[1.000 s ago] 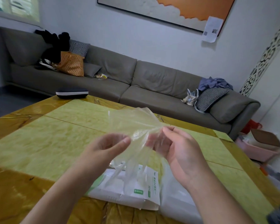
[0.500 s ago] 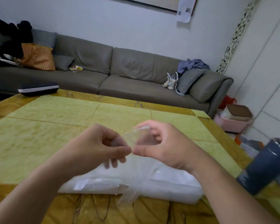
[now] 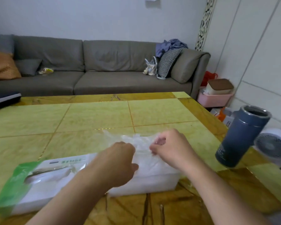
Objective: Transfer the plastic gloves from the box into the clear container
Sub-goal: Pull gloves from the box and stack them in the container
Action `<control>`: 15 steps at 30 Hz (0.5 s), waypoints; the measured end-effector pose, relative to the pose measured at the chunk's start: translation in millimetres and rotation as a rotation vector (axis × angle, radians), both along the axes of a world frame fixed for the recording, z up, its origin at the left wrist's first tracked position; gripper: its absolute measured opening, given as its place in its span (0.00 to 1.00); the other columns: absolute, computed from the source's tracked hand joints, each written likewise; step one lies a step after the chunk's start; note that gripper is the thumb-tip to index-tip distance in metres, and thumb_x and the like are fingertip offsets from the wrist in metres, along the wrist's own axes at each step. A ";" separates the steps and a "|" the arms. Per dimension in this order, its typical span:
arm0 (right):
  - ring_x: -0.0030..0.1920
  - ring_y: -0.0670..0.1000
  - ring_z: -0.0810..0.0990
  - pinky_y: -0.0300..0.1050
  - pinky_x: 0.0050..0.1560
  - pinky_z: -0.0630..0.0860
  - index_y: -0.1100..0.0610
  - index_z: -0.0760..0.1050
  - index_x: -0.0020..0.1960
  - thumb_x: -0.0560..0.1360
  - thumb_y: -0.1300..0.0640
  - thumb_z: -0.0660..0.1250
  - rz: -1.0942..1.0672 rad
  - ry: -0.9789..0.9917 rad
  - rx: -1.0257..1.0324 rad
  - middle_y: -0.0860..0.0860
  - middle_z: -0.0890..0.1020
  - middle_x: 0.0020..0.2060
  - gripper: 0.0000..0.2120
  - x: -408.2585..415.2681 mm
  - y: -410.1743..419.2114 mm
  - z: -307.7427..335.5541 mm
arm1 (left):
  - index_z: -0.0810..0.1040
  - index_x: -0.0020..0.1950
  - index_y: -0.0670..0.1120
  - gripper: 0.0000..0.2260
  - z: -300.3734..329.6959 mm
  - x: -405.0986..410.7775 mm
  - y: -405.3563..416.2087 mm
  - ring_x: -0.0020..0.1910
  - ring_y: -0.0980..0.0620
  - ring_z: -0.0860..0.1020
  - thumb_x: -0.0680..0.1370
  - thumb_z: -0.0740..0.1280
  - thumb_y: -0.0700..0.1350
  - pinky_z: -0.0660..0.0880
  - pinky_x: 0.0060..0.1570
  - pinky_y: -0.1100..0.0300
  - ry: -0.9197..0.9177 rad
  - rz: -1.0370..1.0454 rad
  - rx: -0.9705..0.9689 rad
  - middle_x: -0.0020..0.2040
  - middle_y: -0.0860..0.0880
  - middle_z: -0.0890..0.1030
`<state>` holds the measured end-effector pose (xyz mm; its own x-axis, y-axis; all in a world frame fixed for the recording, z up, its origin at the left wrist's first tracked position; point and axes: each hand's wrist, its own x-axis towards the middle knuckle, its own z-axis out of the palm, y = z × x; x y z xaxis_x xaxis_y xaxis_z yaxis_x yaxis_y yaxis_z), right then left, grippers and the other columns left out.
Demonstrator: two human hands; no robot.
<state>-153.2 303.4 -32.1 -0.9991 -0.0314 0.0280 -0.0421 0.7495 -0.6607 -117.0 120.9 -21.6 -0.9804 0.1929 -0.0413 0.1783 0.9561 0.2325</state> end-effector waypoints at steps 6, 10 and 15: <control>0.39 0.48 0.83 0.48 0.42 0.83 0.48 0.83 0.40 0.77 0.49 0.75 -0.009 0.112 0.290 0.44 0.84 0.38 0.08 -1.4 5.5 3.3 | 0.77 0.64 0.59 0.18 -7.9 -16.4 0.3 0.48 0.56 0.80 0.75 0.72 0.59 0.79 0.51 0.56 -0.175 0.016 0.001 0.51 0.56 0.79; 0.34 0.53 0.83 0.52 0.36 0.85 0.54 0.82 0.38 0.75 0.57 0.73 -0.049 0.126 0.364 0.49 0.83 0.35 0.07 -5.4 12.1 0.5 | 0.79 0.61 0.59 0.17 3.0 -24.7 9.3 0.52 0.55 0.79 0.74 0.74 0.58 0.79 0.55 0.53 -0.164 -0.027 -0.048 0.54 0.57 0.79; 0.37 0.56 0.79 0.50 0.34 0.77 0.56 0.76 0.45 0.71 0.67 0.69 -0.027 0.035 0.363 0.51 0.79 0.43 0.08 -4.8 15.7 1.6 | 0.76 0.64 0.60 0.24 -0.3 -27.0 19.8 0.61 0.54 0.74 0.70 0.77 0.60 0.77 0.59 0.53 -0.172 -0.046 -0.156 0.59 0.57 0.75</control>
